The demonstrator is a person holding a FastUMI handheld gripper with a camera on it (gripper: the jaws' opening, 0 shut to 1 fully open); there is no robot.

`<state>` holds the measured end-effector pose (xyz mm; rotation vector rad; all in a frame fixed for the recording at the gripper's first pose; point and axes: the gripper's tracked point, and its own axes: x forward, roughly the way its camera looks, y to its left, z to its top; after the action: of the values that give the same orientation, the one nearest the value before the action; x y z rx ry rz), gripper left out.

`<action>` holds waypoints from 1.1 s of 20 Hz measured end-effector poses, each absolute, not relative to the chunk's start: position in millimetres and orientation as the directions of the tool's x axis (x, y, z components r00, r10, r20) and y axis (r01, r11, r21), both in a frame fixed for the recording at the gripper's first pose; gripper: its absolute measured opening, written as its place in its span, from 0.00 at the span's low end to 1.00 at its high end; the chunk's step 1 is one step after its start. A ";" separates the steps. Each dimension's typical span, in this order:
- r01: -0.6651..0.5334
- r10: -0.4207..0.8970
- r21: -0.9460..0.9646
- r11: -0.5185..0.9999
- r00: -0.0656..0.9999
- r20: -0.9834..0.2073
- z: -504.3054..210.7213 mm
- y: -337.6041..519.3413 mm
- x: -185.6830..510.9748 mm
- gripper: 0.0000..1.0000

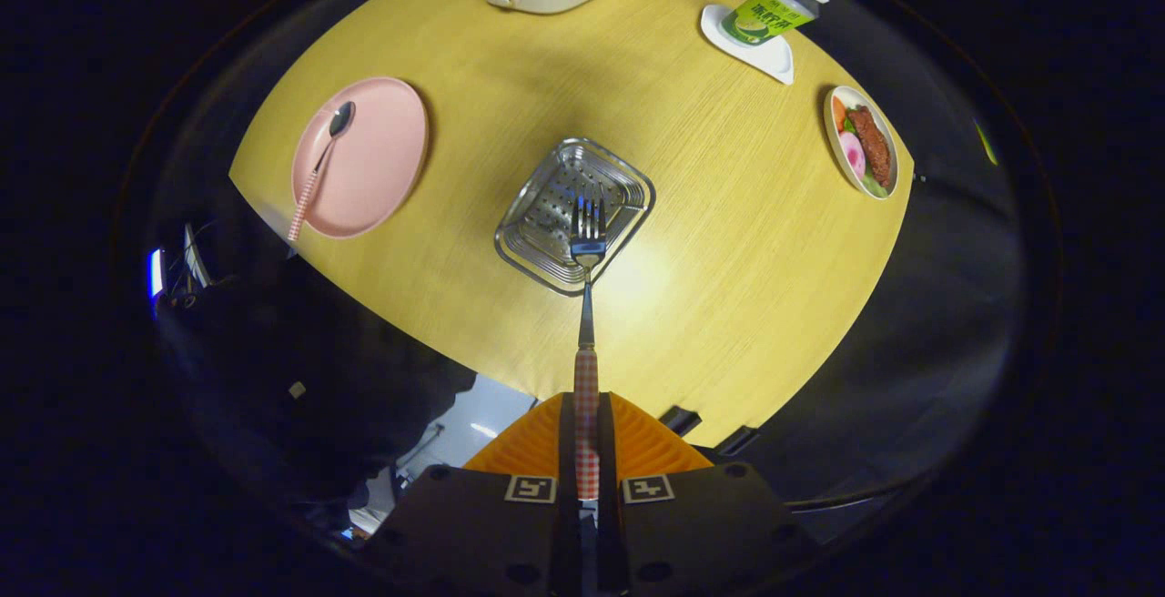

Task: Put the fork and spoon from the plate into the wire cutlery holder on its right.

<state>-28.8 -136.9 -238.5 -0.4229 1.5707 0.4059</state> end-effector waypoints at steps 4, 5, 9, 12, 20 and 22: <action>-0.501 -0.080 0.003 0.865 -0.144 -0.986 -249.0 -130.5 -8.8 0.12; -0.498 -0.093 0.000 0.867 -0.162 -0.982 -252.8 -127.9 -5.2 0.12; -0.500 -0.128 0.005 0.866 -0.230 -0.965 -264.7 -117.1 1.4 0.11; -0.471 -0.104 0.015 0.882 -0.224 -0.969 -272.2 -107.9 10.1 0.12; -0.453 -0.009 0.041 0.890 -0.106 -0.994 -271.3 -100.6 23.5 0.32; -0.440 0.034 0.051 0.897 -0.047 -0.998 -264.0 -102.2 25.1 0.36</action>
<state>25.1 -102.2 -264.0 -0.3250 1.5794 0.3948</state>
